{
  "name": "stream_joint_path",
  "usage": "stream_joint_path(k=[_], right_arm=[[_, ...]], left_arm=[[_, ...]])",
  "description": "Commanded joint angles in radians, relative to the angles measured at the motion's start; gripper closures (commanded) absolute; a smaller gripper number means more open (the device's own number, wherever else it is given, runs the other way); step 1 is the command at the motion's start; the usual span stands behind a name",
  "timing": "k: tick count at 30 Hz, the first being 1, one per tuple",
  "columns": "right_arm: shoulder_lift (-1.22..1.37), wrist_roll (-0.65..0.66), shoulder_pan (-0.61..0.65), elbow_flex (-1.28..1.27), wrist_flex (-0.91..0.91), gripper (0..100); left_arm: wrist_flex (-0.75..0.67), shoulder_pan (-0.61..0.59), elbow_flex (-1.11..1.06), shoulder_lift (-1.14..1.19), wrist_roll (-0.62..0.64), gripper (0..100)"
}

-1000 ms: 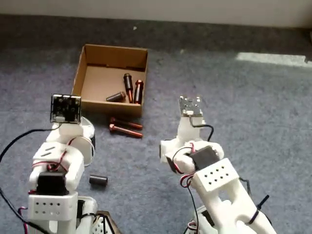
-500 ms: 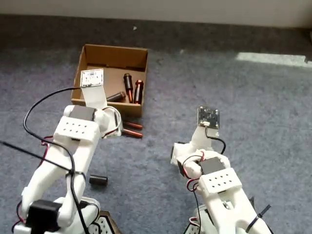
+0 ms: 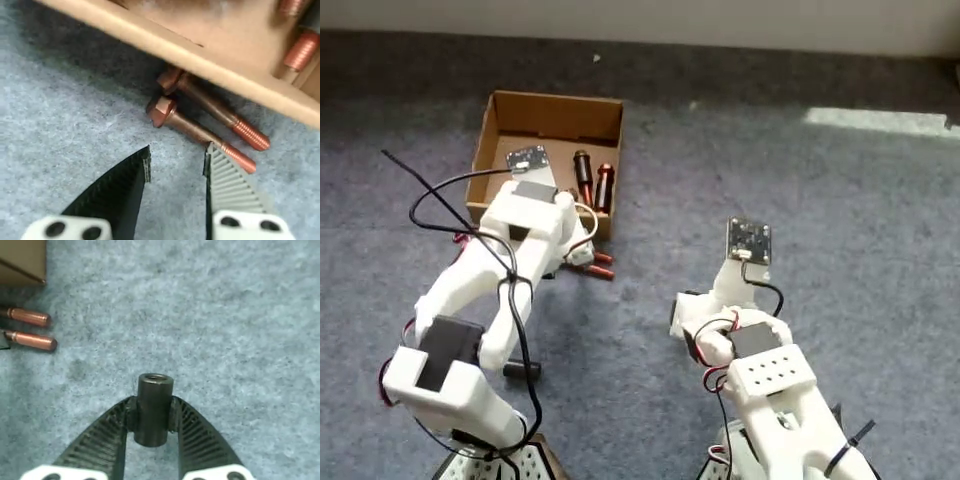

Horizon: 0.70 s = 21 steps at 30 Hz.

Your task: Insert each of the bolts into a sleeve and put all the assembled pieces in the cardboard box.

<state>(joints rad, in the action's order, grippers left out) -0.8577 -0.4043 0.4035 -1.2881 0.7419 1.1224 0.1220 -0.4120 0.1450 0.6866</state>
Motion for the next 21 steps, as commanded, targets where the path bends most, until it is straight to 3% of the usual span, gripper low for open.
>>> stream_joint_path(k=[1, 15, 21], right_arm=[[-0.025, -0.011, -0.013, 0.002, -0.018, 99.3], [-0.027, -0.011, -0.013, 0.002, -0.018, 99.3], [-0.027, -0.011, -0.013, 0.002, -0.018, 99.3]], left_arm=[[0.005, 0.018, 0.084, 0.056, 0.023, 80], [-0.002, -0.059, 0.090, 0.143, 0.061, 80], [0.077, -0.101, 0.154, 0.200, 0.058, 80]])
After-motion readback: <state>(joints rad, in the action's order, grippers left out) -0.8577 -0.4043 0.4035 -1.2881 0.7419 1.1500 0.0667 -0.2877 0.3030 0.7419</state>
